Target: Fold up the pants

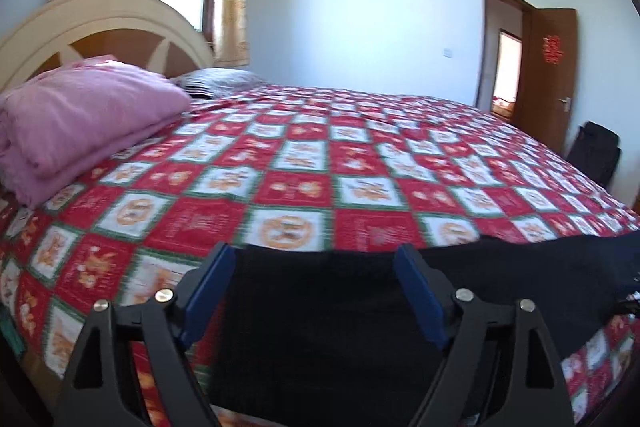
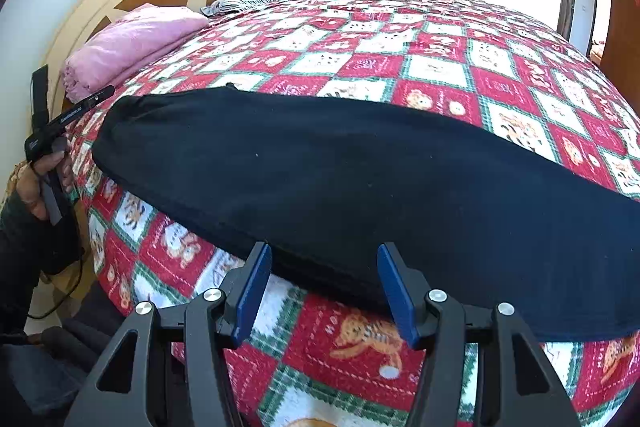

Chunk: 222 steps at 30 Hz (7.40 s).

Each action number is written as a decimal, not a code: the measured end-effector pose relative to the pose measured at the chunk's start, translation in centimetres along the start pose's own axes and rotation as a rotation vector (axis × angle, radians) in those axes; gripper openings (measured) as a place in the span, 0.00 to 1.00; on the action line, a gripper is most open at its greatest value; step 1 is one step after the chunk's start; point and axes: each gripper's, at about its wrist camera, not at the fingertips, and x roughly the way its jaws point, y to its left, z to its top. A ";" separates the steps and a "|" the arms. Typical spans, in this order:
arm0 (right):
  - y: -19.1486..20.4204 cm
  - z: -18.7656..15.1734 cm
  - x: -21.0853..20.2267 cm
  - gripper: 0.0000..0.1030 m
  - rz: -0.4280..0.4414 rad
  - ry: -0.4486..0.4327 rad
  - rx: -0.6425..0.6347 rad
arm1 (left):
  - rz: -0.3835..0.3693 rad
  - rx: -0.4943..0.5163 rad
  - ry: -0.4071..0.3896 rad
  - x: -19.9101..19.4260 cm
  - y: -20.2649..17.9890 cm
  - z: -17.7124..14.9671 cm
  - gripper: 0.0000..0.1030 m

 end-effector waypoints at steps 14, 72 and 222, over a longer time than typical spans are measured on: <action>-1.9 0.1 -1.7 0.59 0.033 0.006 0.026 | -0.048 0.088 0.150 3.3 -3.9 -4.3 0.85; -31.5 -5.7 -16.2 0.21 -0.496 0.024 0.501 | 0.040 0.074 0.130 3.5 -5.3 -5.1 0.99; -23.0 -2.3 -9.6 0.53 -0.063 -0.364 0.594 | -0.683 0.028 0.390 5.6 -32.4 1.1 0.11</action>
